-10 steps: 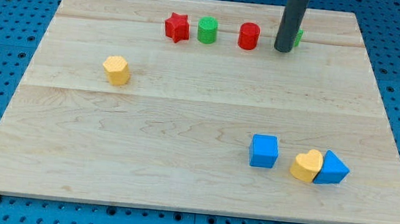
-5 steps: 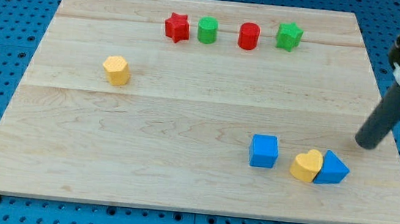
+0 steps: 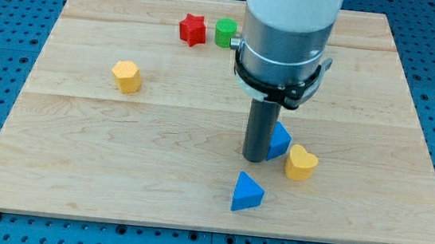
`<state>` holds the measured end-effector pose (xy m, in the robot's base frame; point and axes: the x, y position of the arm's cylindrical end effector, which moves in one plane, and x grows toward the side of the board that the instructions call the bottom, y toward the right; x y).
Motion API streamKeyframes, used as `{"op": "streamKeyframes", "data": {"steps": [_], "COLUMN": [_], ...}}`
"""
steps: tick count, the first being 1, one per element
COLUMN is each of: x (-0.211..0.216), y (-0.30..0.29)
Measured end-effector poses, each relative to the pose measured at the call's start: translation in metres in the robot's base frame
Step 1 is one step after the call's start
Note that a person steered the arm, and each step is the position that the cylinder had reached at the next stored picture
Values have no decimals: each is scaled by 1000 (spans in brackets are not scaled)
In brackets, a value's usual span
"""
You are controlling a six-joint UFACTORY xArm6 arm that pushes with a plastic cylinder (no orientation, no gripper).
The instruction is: Place the blue triangle bottom to the yellow hexagon
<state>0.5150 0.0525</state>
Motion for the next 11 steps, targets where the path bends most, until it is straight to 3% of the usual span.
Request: {"op": "streamKeyframes", "data": {"steps": [1,3,5,6,7,8,9,11], "x": [14,-16,-49,-92,-64,-5,14,-15], "y": [23,55,61,79,36,-33,-78,9]}}
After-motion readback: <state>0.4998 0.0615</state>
